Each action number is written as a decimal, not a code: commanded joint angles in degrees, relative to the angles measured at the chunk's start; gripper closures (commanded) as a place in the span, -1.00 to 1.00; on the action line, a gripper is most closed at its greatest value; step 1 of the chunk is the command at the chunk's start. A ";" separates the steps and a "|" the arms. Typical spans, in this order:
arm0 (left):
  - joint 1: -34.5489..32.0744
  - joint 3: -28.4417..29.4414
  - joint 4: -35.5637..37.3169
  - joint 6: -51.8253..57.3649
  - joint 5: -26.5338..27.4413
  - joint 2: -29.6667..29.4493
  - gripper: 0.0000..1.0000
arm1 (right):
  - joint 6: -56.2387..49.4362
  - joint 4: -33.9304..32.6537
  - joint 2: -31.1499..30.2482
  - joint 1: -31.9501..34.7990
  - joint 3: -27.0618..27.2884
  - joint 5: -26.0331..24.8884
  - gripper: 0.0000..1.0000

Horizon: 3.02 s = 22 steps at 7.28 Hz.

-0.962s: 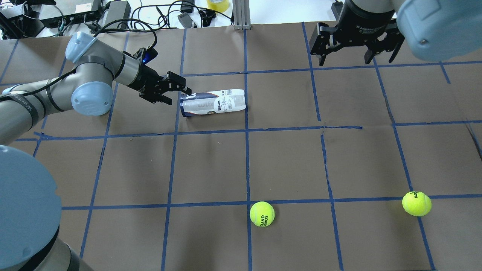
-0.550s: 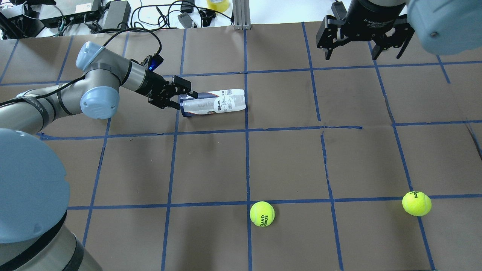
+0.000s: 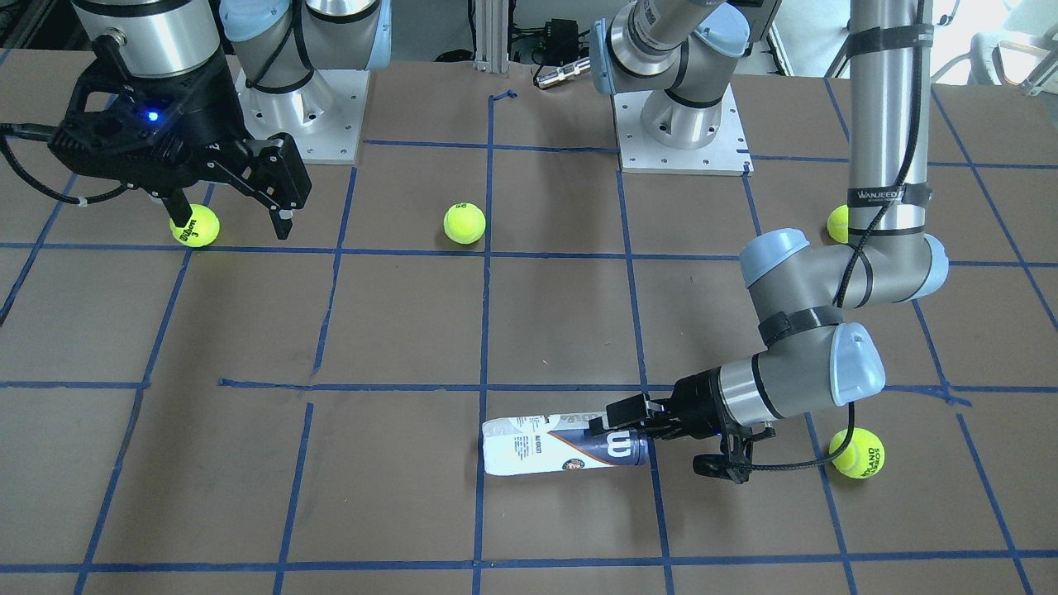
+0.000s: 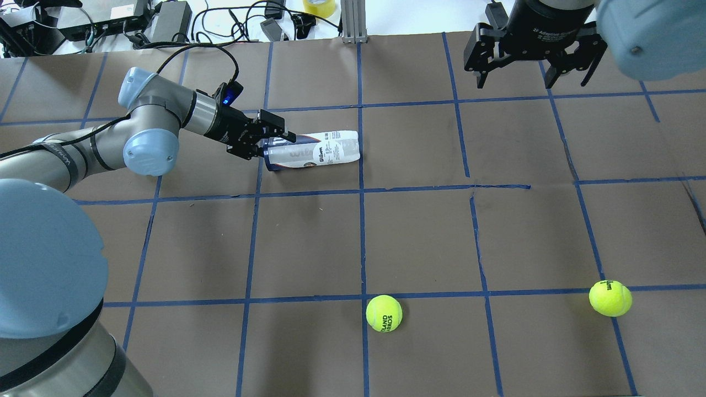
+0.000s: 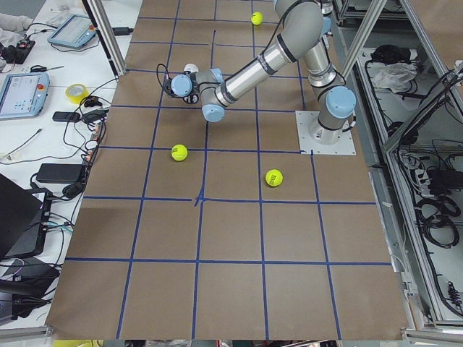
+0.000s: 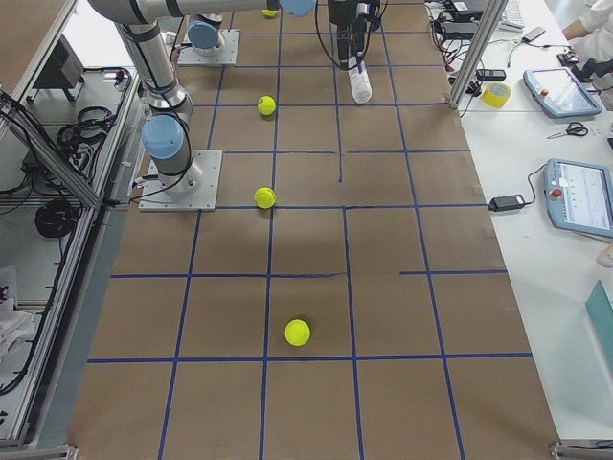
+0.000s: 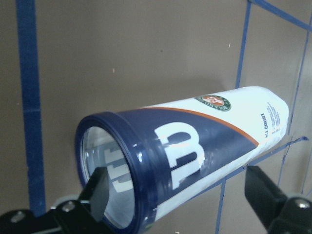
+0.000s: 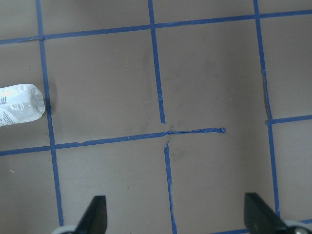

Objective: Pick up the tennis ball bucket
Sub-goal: 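Lift the can with the left gripper and tilt it upright, then set the upright can down on the table and open the left gripper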

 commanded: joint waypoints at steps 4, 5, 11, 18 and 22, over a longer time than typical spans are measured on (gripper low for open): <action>-0.61 6.44 -1.27 -13.73 6.46 3.56 1.00 | -0.01 0.01 -0.03 0.03 0.06 0.04 -1.00; -1.31 10.72 -4.67 -17.25 9.01 5.14 1.00 | -0.01 0.01 -0.03 0.03 0.06 -0.05 -1.00; -16.32 22.72 -12.88 -14.32 44.23 6.21 1.00 | -0.01 0.01 -0.03 0.03 0.06 -0.05 -1.00; -20.56 22.45 -11.56 -13.24 44.81 3.13 1.00 | -0.01 0.10 -0.03 0.03 0.23 -0.05 -1.00; -21.53 22.37 -11.65 -14.91 45.42 3.48 -1.00 | -0.01 0.10 -0.03 0.03 0.32 -0.05 -1.00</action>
